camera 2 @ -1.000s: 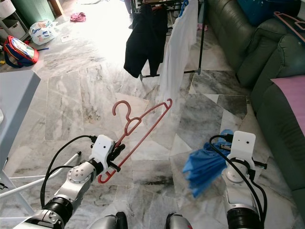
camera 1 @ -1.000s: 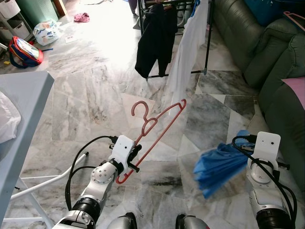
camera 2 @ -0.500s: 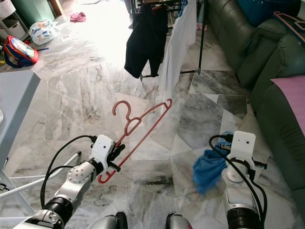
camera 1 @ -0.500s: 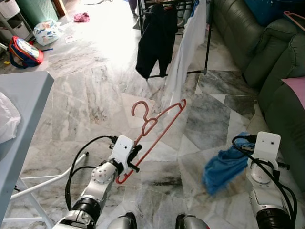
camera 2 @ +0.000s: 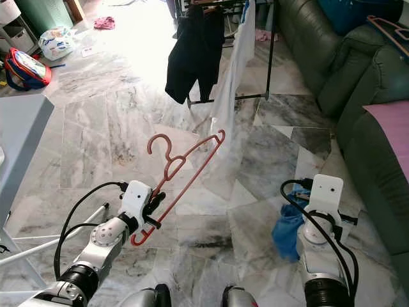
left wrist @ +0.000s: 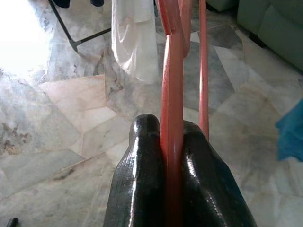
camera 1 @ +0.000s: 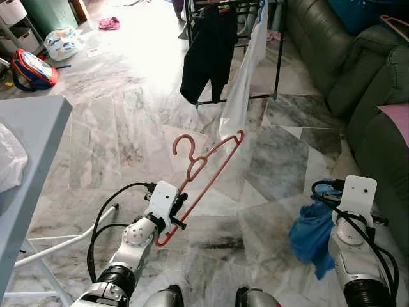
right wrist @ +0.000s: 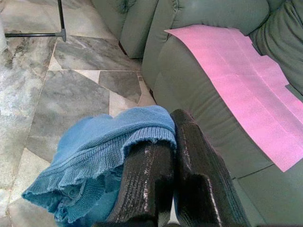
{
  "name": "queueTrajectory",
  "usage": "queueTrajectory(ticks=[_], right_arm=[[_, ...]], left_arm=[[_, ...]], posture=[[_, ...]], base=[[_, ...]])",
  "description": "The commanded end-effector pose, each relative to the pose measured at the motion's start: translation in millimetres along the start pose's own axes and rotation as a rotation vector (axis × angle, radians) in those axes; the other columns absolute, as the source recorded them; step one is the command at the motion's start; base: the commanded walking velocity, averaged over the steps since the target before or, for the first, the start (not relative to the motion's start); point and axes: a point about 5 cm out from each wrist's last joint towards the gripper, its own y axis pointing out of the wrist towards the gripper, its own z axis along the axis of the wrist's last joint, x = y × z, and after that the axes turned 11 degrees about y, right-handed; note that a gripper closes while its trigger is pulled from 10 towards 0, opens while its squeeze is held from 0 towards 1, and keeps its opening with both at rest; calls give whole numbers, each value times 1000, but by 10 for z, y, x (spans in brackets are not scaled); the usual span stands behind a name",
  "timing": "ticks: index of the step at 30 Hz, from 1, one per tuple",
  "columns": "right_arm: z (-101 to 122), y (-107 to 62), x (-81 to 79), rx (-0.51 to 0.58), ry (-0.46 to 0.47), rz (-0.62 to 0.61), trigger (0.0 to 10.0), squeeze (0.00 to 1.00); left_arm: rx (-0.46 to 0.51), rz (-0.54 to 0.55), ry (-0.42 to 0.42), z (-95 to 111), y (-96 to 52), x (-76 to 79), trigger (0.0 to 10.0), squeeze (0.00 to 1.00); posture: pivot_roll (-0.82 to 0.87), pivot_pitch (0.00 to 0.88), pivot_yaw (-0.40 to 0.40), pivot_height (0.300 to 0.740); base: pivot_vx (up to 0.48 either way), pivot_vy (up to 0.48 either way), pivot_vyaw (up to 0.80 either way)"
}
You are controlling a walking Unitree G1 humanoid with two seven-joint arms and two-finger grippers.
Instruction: Hang hanger
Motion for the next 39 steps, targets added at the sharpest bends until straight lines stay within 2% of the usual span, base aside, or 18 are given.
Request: queueTrajectory(ticks=[1,19,20,21,22,25,26,28,30,32,37,39], right_arm=[[6,-14,14,7,15,-1,8039,0],[6,-14,14,7,15,-1,8039,0],[-19,-182,-292,-10,84,183,10000,0],[-59,-313,-548,-20,95,362,10000,0],[-95,-447,-788,-39,104,551,10000,0],[-110,-436,-793,-47,94,569,10000,0],[-168,-441,-797,-58,52,584,10000,0],[-189,-431,-799,-62,34,582,10000,0],[-132,-457,-870,-30,15,652,10000,0],[-113,-440,-891,0,-33,640,10000,0],[-134,-455,-910,-31,22,654,10000,0],[-192,-488,-900,-38,22,652,10000,0]], left_arm=[[-21,7,1,-38,-16,-17,10000,0],[-21,7,1,-38,-16,-17,10000,0],[-42,192,-35,-37,-37,-207,10000,0],[-81,350,-47,-104,-116,-366,10000,0],[-131,521,-59,-195,-236,-547,10000,0],[-138,539,-61,-212,-256,-570,10000,0],[-136,549,-55,-218,-265,-573,10000,0],[-135,579,-66,-218,-278,-590,10000,0],[-131,620,-79,-219,-305,-626,10000,0],[-160,617,-61,-266,-314,-588,10000,0],[-170,613,-23,-283,-324,-571,10000,0],[-205,607,-33,-354,-351,-535,10000,0]], posture=[[-58,171,43,740],[-58,171,43,740],[-37,115,39,740],[-18,124,-8,740],[-3,111,-20,740],[5,111,-28,740],[22,105,-41,740],[37,99,-49,740],[22,104,-51,740],[27,106,-51,740],[35,103,-43,740],[34,96,-42,740]], base=[[0,0,0],[0,0,0],[0,0,0],[0,0,0],[0,0,0],[0,0,0],[0,0,0],[0,0,0],[0,0,0],[0,0,0],[0,0,0],[0,0,0]])
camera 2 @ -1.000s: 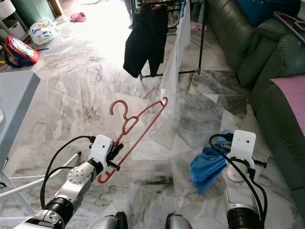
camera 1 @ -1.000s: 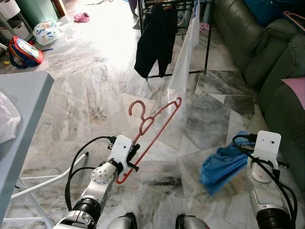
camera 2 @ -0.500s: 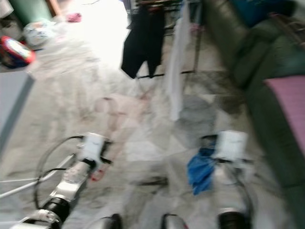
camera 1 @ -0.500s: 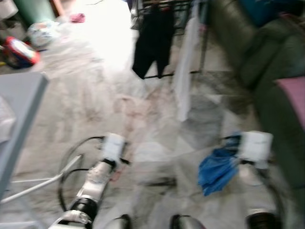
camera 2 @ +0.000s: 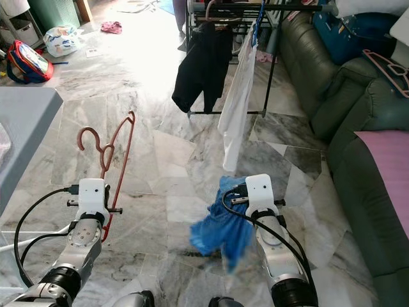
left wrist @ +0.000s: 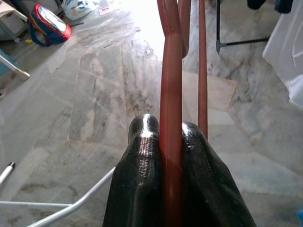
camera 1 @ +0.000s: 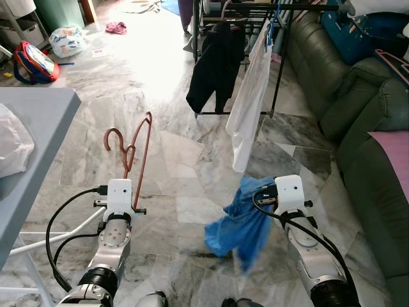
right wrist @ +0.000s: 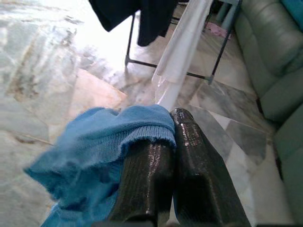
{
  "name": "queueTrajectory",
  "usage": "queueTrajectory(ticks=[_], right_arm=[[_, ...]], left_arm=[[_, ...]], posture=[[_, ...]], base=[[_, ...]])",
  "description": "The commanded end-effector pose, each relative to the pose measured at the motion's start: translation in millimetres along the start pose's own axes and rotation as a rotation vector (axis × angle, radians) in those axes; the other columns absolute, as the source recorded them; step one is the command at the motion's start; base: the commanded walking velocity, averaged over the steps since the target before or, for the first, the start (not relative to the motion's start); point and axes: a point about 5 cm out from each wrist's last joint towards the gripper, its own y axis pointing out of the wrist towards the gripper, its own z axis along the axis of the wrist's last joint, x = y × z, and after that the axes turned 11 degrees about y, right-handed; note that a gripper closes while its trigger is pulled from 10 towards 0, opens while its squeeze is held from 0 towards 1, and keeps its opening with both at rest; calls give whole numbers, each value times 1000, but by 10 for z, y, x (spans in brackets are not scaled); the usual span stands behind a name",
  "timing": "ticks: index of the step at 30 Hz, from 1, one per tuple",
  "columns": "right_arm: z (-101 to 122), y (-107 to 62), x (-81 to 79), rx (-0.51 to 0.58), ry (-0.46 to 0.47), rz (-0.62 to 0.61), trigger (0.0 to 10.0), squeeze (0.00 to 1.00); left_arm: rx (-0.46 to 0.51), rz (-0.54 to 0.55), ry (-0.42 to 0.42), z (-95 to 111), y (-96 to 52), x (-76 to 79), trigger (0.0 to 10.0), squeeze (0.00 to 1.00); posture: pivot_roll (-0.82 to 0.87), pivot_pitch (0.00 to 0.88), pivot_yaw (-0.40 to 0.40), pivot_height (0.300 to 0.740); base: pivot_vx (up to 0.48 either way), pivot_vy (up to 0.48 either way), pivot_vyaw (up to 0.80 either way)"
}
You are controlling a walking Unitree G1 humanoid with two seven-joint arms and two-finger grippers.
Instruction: Hang hanger
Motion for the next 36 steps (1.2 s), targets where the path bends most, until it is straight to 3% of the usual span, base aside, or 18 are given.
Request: queueTrajectory(ticks=[1,11,19,30,36], right_arm=[[-75,-42,9,-11,18,-11,10000,0],[-155,-91,-165,-13,26,23,10000,0],[-182,-114,-137,-19,16,22,10000,0],[-166,-101,-134,-15,20,17,10000,0],[-174,-108,-137,-17,21,24,10000,0]], left_arm=[[-49,-6,14,-125,-57,31,10000,0],[-63,-44,30,-186,-95,74,10000,0],[-61,-63,26,-177,-100,125,10000,0],[-68,-87,23,-202,-131,186,10000,0],[-78,-87,20,-204,-127,192,10000,0]], posture=[[35,92,-41,740],[44,71,-35,740],[55,70,-38,740],[45,75,-30,740],[40,78,-32,740]], base=[[0,0,0],[0,0,0],[0,0,116],[0,-255,113],[0,-291,636]])
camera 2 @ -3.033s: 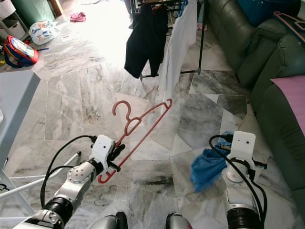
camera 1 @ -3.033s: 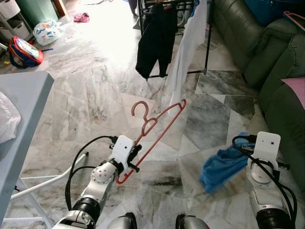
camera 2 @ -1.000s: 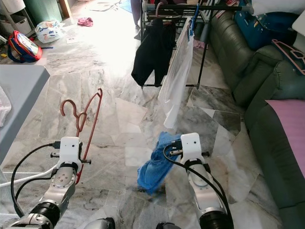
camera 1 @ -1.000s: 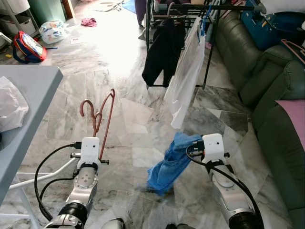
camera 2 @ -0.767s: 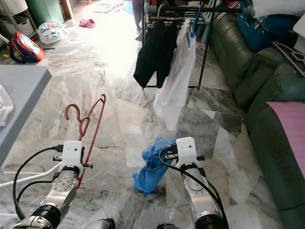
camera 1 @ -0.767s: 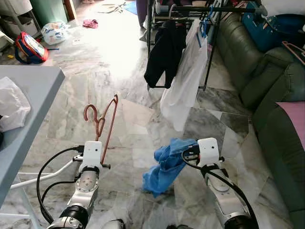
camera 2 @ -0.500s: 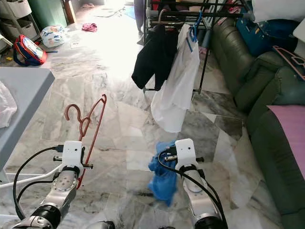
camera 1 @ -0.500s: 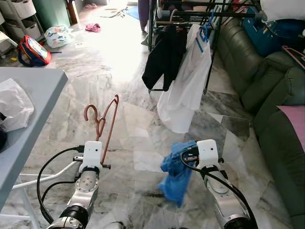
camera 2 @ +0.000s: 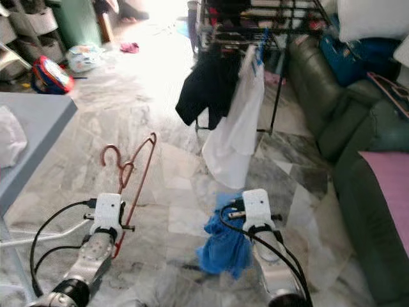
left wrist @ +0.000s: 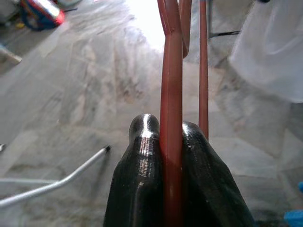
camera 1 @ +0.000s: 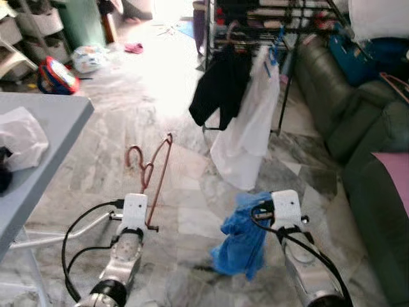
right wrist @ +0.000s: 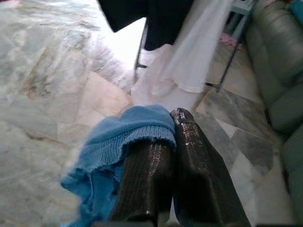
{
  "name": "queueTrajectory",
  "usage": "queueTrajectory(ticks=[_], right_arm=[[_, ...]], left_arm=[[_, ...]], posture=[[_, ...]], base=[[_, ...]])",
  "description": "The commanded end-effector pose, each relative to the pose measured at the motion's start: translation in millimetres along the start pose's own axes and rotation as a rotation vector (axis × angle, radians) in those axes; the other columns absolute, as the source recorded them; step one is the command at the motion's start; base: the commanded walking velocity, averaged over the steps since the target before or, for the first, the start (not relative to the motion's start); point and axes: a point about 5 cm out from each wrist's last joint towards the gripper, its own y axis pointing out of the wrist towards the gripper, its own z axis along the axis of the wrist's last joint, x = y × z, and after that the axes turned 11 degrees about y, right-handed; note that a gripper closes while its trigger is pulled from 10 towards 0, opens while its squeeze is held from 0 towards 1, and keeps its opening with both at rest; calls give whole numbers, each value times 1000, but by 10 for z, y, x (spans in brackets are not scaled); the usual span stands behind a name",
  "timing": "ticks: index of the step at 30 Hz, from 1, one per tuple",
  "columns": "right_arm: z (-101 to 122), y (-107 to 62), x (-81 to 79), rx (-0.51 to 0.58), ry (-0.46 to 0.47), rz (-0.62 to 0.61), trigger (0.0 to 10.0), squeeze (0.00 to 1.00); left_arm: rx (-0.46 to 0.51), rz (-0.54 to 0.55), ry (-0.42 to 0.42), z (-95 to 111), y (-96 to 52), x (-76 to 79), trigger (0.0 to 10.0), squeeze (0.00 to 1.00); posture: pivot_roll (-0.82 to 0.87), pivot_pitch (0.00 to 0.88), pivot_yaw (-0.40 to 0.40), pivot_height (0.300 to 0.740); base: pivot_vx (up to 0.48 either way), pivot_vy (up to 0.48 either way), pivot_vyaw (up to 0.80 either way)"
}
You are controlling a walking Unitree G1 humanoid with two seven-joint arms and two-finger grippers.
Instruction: Hang hanger
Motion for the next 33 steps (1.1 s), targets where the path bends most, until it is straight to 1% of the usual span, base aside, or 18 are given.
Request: queueTrajectory(ticks=[1,21,33], right_arm=[[44,9,-3,22,-8,11,10000,0],[106,48,-41,36,-33,49,10000,0],[136,75,-92,47,-49,79,10000,0]], left_arm=[[-16,-2,-5,-29,-15,30,10000,0],[-28,10,-3,-7,12,16,10000,0],[-49,21,2,-56,-11,25,10000,0]], posture=[[40,78,-32,740],[34,96,-24,740],[33,108,-25,740]], base=[[0,-289,650],[0,-287,800],[0,-272,800]])
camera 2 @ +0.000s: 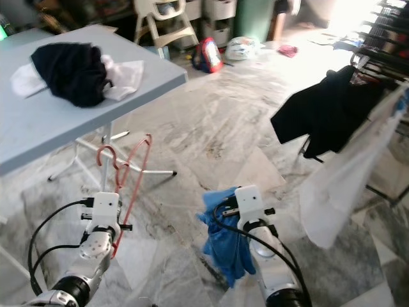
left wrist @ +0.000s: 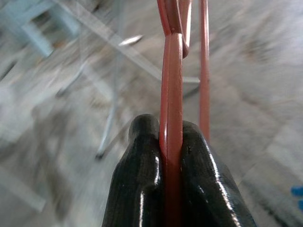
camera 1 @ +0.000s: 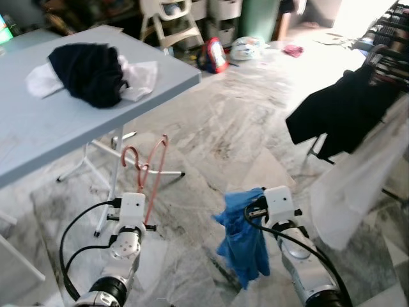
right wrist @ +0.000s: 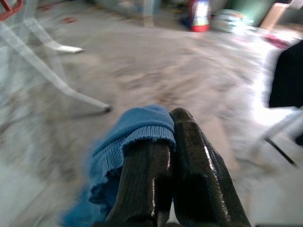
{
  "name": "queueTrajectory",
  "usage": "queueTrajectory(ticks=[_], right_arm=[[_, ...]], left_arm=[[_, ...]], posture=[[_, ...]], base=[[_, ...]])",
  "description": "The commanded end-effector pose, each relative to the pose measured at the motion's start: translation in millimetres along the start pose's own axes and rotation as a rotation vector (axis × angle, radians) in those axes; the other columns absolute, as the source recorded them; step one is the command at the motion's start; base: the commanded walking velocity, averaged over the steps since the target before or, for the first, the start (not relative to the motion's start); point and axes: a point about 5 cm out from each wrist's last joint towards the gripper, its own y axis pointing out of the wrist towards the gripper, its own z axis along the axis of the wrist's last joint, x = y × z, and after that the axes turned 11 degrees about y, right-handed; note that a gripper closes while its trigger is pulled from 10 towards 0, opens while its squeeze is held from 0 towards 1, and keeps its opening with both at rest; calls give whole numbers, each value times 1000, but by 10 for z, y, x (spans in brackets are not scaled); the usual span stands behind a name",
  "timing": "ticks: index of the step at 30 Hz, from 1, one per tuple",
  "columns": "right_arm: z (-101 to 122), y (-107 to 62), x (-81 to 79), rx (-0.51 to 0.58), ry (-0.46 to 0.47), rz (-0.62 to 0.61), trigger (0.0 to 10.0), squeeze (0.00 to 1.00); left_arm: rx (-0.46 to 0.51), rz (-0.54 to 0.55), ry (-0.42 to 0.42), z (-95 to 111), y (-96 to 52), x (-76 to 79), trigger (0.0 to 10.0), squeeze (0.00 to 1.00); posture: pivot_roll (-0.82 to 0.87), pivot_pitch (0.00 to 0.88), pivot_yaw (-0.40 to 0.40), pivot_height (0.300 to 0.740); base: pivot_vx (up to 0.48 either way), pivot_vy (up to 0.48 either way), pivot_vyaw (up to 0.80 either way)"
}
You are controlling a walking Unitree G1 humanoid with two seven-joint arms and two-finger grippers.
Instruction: Hang hanger
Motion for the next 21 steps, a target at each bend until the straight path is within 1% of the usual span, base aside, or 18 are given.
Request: queueTrajectory(ticks=[1,5,6,7,8,10,11,13,16,18,19,21], right_arm=[[56,32,-92,28,6,29,10000,0],[33,16,-109,23,6,32,10000,0],[15,4,-117,20,10,33,10000,0],[2,-5,-120,18,13,32,10000,0],[2,-5,-120,18,13,32,10000,0],[-54,-32,-115,7,34,26,10000,0],[-54,-32,-115,7,34,26,10000,0],[-112,-49,-116,-11,28,28,10000,0],[-149,-56,-114,-23,27,27,10000,0],[-195,-60,-81,-43,31,13,10000,0],[-195,-60,-81,-43,31,13,10000,0],[-239,-66,-37,-61,27,-7,10000,0]], left_arm=[[-23,22,14,-65,-14,-58,10000,0],[-39,19,17,-104,-28,-59,10000,0],[-57,15,22,-144,-42,-59,10000,0],[-69,9,4,-173,-54,-56,10000,0],[-69,9,4,-173,-54,-56,10000,0],[-113,-20,0,-278,-98,-34,10000,0],[-113,-20,0,-278,-98,-34,10000,0],[-149,-42,0,-372,-140,-28,10000,0],[-178,-53,0,-442,-172,-30,10000,0],[-228,-62,0,-549,-221,-39,10000,0],[-228,-62,0,-549,-221,-39,10000,0],[-263,-81,14,-617,-257,-27,10000,0]], posture=[[33,108,-25,740],[34,112,-26,740],[36,115,-26,740],[39,116,-27,740],[39,116,-27,740],[42,117,-29,740],[42,117,-29,740],[47,115,-30,740],[50,111,-32,740],[55,107,-32,740],[55,107,-32,740],[63,101,-33,740]], base=[[0,-251,800],[0,-63,800],[0,0,800],[0,0,681],[0,0,681],[0,0,0],[0,0,0],[0,0,0],[0,0,0],[0,0,0],[0,0,0],[0,0,0]])
